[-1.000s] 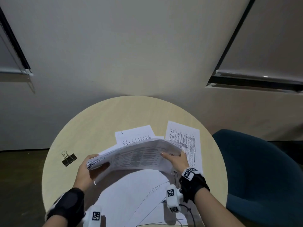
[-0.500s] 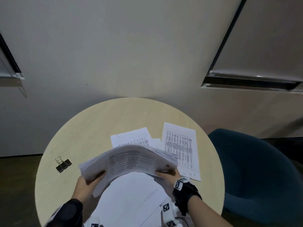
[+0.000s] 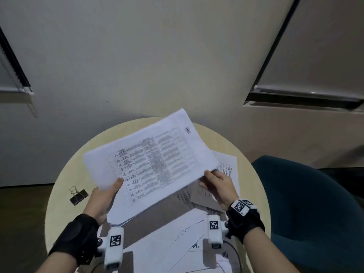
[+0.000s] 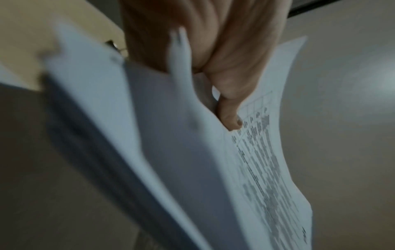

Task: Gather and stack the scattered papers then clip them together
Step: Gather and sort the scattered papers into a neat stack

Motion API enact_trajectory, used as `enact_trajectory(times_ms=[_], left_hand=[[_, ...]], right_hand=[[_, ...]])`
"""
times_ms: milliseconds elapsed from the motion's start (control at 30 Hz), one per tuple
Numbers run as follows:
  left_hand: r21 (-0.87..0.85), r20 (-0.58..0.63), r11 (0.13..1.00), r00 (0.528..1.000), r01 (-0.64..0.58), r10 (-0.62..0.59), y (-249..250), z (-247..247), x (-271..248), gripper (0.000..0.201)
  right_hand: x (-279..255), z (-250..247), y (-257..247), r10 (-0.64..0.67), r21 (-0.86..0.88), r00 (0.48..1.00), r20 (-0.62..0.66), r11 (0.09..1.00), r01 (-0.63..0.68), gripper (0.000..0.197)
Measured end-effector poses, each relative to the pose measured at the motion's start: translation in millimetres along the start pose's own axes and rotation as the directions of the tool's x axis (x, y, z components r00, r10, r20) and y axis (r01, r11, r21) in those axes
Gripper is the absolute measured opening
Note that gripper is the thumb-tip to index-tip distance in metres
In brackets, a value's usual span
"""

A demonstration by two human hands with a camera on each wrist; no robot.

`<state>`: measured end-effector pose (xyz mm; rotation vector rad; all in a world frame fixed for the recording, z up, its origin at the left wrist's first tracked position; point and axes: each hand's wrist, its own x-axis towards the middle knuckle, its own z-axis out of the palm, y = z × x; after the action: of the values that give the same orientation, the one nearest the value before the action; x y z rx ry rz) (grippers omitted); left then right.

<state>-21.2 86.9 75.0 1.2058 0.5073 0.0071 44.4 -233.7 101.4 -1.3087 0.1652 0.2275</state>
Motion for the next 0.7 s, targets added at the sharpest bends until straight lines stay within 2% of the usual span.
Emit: enact_trajectory(times_ms=[100,167,233,300,333,367,400,467,500,533,600,633,667,700], left_hand=[[-0.101,0.026,0.993,0.998,0.064,-0.062,1,23,-7,0.043],[-0.096,0.111,0.993,0.992,0.069,-0.058,-2,36,-15,0.055],[-0.065,0.145,0.997,0.988,0.053,-0.043,-6,42,-22,0.071],[-0.007,0.106,1.0,0.994,0.003,-0.002,-4,29,-20,0.082],[0.016,0.084,0.999,0.996,-0.027,0.026,-2,19,-17,0.087],[0.049,0.061,0.997,0.996,-0.064,0.061,4,9,-15,0.088],[0.095,0.051,0.989,0.993,-0.113,0.108,12,2,-14,0.08],[0.201,0.091,0.953,0.973,-0.226,0.211,27,-4,-10,0.069],[0.261,0.133,0.925,0.96,-0.275,0.248,33,-2,-8,0.07],[0.283,0.17,0.913,0.952,-0.294,0.254,38,2,-6,0.072],[0.289,0.251,0.9,0.933,-0.326,0.257,41,14,-7,0.076],[0.279,0.262,0.897,0.926,-0.342,0.272,39,20,-9,0.072],[0.247,0.251,0.901,0.922,-0.356,0.295,35,26,-9,0.06],[0.215,0.224,0.9,0.916,-0.379,0.332,32,31,-10,0.047]], right_hand=[[-5,34,-3,0.004,0.094,0.991,0.134,0.995,-0.017,0.04],[-4,58,1,-0.009,0.041,0.996,0.09,0.999,0.005,0.035],[1,68,4,-0.035,0.005,0.999,-0.001,0.999,0.035,0.035],[6,64,3,-0.073,-0.107,0.996,-0.049,0.992,0.068,0.033],[6,59,0,-0.101,-0.207,0.994,-0.026,0.974,0.094,0.031],[5,52,-4,-0.133,-0.301,0.991,-0.001,0.945,0.127,0.029],[4,46,-9,-0.15,-0.381,0.988,0.043,0.912,0.155,0.029],[4,41,-18,-0.142,-0.486,0.984,0.112,0.855,0.179,0.022],[5,42,-21,-0.137,-0.529,0.979,0.149,0.826,0.196,0.026],[7,43,-19,-0.122,-0.565,0.979,0.165,0.802,0.195,0.04],[4,49,-18,-0.062,-0.63,0.983,0.173,0.76,0.159,0.078],[6,49,-13,-0.037,-0.635,0.98,0.196,0.757,0.156,0.089],[3,52,-12,-0.024,-0.626,0.976,0.218,0.763,0.159,0.09],[-2,54,-15,-0.013,-0.63,0.975,0.223,0.761,0.154,0.08]])
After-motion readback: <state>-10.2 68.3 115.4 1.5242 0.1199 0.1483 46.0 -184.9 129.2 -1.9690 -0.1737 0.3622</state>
